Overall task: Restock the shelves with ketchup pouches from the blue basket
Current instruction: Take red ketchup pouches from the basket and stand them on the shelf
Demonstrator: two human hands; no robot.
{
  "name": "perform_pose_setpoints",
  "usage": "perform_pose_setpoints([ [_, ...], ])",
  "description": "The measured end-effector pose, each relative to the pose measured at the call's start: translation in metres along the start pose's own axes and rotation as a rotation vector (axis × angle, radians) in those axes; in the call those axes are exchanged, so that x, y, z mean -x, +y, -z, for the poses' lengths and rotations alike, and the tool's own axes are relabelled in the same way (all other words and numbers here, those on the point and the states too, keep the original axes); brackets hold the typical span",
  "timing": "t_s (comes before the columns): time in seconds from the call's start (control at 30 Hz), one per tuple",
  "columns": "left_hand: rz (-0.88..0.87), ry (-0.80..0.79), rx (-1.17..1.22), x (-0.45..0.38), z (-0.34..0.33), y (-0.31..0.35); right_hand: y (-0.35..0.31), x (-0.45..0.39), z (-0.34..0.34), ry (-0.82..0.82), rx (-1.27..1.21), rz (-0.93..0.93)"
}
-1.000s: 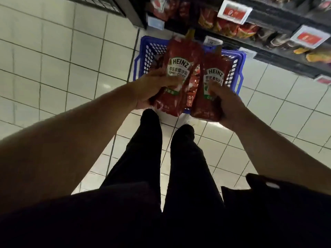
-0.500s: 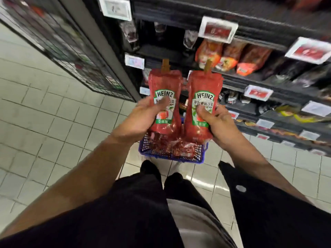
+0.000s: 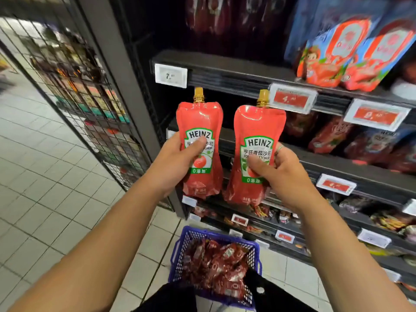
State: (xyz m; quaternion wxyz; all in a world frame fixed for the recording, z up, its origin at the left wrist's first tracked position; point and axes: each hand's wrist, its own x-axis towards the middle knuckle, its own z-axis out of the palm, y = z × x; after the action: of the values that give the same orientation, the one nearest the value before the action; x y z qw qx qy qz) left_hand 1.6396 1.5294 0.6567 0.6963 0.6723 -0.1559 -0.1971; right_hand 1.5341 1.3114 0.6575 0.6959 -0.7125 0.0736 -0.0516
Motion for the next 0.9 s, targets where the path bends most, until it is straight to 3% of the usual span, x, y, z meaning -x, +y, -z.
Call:
perform_pose_setpoints([
  [0.2,-0.129,-0.004,0.029,-0.053,0.027,0.046,-0.044,-0.033,-0.013,0.023,-0.062,0.084],
  [0.63,-0.331,-0.213,-0.082,-0.192,0.064,0.152,-0.108,-0.115,-0.052,0.286,-0.021,0.265],
  [0.77,-0.186,-0.121,-0.267,-0.249,0.045,0.17,-0.114,-0.134,-0.055,0.38,-0.143,0.258],
  [0.83,-0.121,-0.175,-0.304,-0.273,0.03,0.169,-0.117,-0.142,-0.054,0.411,-0.197,0.22],
  [0.9,-0.14,-0.262,-0.195,-0.296,0.012,0.167,-0.122,-0.147,-0.051,0.431,-0.23,0.18],
])
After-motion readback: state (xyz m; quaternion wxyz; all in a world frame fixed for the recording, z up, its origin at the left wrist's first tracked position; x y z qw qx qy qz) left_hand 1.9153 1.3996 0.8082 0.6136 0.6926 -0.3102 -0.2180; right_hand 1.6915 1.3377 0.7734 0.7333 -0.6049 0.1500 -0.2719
